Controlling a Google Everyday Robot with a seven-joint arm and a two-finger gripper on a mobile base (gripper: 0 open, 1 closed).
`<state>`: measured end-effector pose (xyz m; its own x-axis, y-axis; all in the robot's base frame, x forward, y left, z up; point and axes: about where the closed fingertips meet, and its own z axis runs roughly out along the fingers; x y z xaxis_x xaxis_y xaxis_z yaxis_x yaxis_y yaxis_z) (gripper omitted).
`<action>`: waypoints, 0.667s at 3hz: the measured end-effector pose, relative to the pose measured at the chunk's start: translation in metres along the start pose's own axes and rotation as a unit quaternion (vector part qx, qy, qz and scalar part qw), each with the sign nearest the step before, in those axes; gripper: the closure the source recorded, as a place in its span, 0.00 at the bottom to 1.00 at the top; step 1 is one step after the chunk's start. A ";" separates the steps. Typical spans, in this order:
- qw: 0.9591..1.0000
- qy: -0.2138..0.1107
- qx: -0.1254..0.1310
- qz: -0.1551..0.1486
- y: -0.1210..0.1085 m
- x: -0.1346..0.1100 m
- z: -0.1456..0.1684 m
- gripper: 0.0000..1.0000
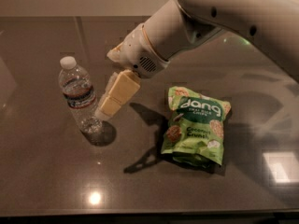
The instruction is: Pick water bottle
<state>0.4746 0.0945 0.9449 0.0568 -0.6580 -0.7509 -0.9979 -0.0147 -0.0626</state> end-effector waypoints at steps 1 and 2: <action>1.000 -0.020 0.000 -0.013 -0.003 -0.008 0.012 0.00; 0.999 -0.039 0.008 -0.026 -0.013 -0.015 0.019 0.00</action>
Offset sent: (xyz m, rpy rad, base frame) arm 0.0295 0.0345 0.0000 0.1286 -0.0809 0.0262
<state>0.4870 0.1189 0.9448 0.1108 -0.5962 -0.7952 -0.9930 -0.0339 -0.1129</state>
